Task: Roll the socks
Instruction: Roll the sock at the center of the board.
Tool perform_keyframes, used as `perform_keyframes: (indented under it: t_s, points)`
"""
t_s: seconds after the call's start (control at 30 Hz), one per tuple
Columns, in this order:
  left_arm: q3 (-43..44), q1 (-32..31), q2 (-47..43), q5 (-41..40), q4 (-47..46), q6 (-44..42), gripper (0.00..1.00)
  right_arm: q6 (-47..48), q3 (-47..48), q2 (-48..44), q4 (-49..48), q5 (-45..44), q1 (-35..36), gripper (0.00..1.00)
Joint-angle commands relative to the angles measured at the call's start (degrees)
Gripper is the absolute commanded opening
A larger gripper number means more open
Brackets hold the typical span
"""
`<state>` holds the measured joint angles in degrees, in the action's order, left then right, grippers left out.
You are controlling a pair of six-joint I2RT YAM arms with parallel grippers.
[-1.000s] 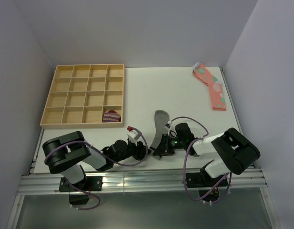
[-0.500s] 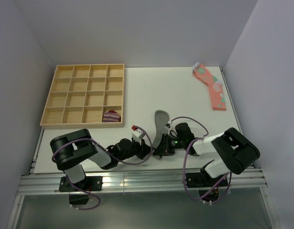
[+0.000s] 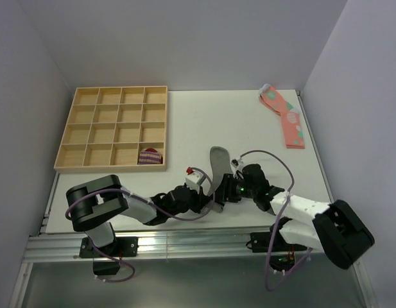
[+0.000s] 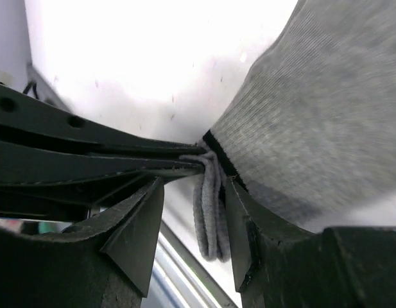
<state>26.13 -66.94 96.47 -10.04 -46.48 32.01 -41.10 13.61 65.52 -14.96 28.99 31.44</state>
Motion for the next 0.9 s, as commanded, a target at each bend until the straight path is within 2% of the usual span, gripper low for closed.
perform_keyframes:
  t_s: [0.0,0.07,0.2,0.33,0.6,0.87]
  points:
    - [1.12,-0.91,-1.72,-3.14,12.02,2.35,0.0,3.13,0.2,-7.14,5.9,-8.68,-0.24,0.51]
    - [2.16,-1.0,-2.25,-3.75,14.65,3.49,0.0,3.66,-0.07,-11.17,7.22,-9.65,-0.33,0.49]
    - [5.59,-1.0,-1.9,-4.63,25.62,7.09,0.0,3.31,-2.18,-16.9,6.96,-10.97,0.2,0.46]
    - [6.65,-1.0,-2.59,-3.85,30.47,9.91,0.0,1.99,-4.2,-21.56,6.08,-16.66,4.57,0.47]
    - [10.61,-1.0,-2.77,-2.18,37.86,9.74,0.0,-3.01,-3.94,-18.94,8.63,-32.83,17.41,0.42]
    - [14.56,-1.0,-1.54,-1.82,44.89,10.35,0.0,-6.62,-5.34,-20.6,10.13,-39.63,21.55,0.45]
